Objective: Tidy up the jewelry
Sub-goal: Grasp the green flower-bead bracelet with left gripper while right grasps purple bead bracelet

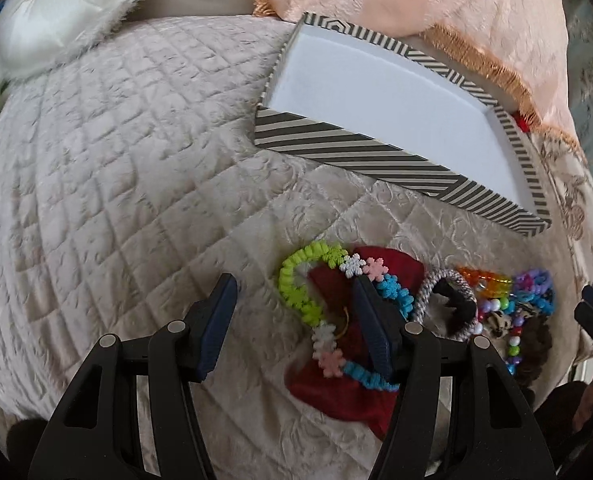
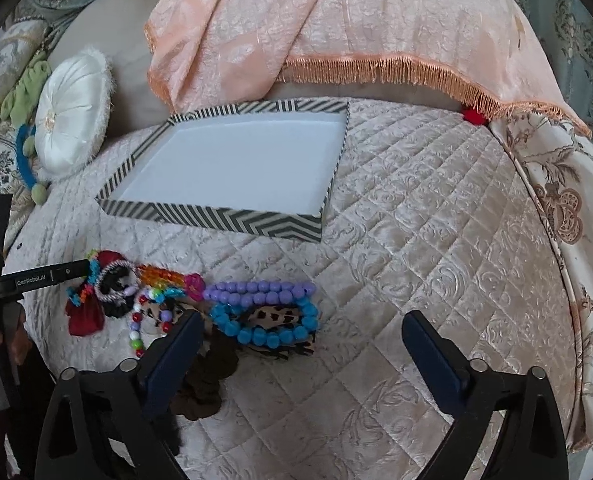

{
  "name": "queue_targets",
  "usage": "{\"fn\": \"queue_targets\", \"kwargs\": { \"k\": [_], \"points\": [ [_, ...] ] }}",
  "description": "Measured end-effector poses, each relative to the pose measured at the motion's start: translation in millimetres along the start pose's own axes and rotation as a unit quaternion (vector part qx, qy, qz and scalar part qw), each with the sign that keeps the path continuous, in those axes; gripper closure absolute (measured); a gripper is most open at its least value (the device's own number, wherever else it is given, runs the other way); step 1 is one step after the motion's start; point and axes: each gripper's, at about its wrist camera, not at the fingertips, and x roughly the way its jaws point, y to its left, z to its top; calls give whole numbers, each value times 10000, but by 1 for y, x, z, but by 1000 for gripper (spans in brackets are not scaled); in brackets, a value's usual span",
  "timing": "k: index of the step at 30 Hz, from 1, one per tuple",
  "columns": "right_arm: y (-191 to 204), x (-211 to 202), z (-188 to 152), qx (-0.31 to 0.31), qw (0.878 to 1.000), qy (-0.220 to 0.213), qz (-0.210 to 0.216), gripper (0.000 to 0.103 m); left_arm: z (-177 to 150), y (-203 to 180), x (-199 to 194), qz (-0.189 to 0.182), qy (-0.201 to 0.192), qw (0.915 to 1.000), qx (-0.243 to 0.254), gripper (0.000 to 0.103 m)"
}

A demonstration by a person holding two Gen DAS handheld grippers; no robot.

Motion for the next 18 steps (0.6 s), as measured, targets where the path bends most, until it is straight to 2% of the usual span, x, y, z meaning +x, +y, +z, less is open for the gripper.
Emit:
{"fn": "queue_targets", "kwargs": {
  "k": [2,4,5,7,9,10,14,18],
  "points": [
    [-5,6,1,104,9999,55,87,11,3,0,2,-66,-69,9999,40,51],
    [-9,11,3,206,9995,132,218,17,5,0,5,-5,-91,9999,90,86],
    [-11,14,5,278,9990,164,306,18,7,1,6,-43,-92,9999,70,92],
    [-15,19,9,405,9979,204,459,22,10,5,7,-185,-62,9998,-2,93],
    [-20,27,18,534,9962,317,606,34,11,6,2,-278,-91,9996,-2,93],
    [-23,30,21,579,9956,373,632,36,11,6,-1,-305,-129,9995,1,93],
    [-30,54,31,715,9897,821,929,48,12,3,-13,-358,-249,9990,80,98],
    [-25,71,26,721,9827,1140,1268,71,14,0,-23,-440,-316,9985,96,98]
  ]
}}
